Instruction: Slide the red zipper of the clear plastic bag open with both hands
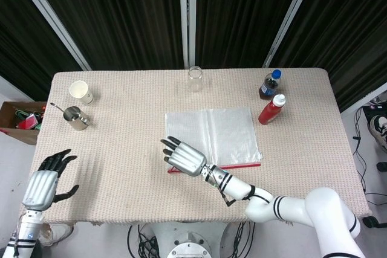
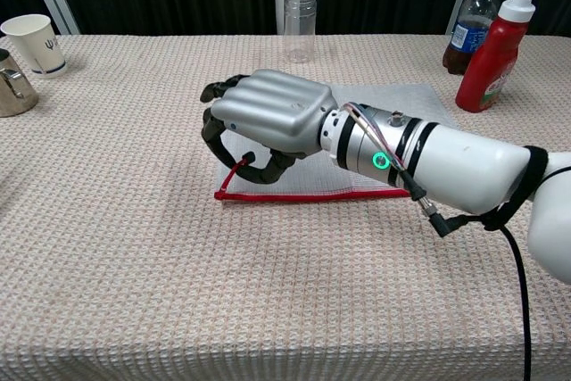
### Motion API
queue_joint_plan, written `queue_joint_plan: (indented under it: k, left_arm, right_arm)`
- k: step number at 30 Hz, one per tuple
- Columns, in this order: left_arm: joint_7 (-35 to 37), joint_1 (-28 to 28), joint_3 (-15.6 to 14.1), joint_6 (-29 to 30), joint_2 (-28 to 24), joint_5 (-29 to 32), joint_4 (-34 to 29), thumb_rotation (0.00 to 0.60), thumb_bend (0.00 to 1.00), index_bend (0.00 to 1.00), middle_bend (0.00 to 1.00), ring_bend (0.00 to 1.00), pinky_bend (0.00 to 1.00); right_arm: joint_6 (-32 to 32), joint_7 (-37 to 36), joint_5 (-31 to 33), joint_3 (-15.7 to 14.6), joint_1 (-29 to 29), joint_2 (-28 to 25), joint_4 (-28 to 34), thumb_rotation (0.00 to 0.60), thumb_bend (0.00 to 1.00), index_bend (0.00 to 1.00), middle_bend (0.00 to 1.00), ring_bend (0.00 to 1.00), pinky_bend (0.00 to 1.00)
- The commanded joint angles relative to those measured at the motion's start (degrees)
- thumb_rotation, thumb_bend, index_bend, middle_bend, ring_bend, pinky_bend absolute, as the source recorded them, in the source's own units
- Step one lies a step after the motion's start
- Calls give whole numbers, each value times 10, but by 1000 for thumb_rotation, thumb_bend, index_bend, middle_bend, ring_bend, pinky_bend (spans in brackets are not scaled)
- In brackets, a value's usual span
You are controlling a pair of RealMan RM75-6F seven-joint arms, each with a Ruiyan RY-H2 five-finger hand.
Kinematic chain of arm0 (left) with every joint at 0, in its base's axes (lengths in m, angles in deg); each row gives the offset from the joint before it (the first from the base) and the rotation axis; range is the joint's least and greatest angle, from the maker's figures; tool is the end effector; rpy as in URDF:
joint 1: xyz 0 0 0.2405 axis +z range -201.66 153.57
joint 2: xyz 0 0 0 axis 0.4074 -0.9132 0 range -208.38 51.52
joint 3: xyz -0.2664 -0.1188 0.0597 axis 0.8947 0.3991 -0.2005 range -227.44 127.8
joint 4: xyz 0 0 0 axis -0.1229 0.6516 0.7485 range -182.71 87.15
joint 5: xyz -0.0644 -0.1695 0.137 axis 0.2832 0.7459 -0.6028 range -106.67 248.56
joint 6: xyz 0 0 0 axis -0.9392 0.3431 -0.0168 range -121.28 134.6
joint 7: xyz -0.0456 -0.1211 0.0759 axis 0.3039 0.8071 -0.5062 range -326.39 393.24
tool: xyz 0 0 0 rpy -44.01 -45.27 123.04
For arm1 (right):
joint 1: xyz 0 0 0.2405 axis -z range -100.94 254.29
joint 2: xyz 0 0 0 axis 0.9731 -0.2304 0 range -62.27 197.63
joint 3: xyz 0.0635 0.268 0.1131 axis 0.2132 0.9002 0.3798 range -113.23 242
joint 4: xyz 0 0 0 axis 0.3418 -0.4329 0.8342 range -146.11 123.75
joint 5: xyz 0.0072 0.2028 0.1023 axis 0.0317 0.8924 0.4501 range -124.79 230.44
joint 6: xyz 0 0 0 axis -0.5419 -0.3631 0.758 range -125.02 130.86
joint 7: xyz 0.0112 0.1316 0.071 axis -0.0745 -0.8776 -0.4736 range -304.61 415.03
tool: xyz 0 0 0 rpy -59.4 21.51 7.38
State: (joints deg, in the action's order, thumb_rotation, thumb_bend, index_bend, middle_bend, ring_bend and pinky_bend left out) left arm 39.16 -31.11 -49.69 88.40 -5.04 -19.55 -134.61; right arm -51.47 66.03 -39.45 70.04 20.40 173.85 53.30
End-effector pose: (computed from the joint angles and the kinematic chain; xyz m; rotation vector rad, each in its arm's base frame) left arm -0.3470 0.1932 0.0913 -1.4829 -1.0578 -1.0266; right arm -0.0622 -0.3625 -0.1407 2.3251 -0.3612 1.1692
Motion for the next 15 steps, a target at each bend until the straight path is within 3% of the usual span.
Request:
queue_joint_plan:
  k: [1, 6, 15]
  left_arm:
    - [116, -58, 9, -39, 31, -44, 32, 600, 213, 237, 107, 108, 154]
    - [225, -125, 13, -74, 84, -85, 87, 600, 257, 265, 107, 109, 154]
    - [301, -212, 32, -133, 156, -82, 143, 600, 254, 265, 104, 107, 154]
  right_arm:
    - [-20, 21, -18, -1, 2, -19, 21, 600, 541, 860, 345, 113, 157]
    - [-59, 59, -46, 0, 5, -46, 45, 600, 582, 897, 346, 121, 156]
    - [-101, 100, -76, 9, 7, -83, 80, 600, 590, 914, 337, 121, 153]
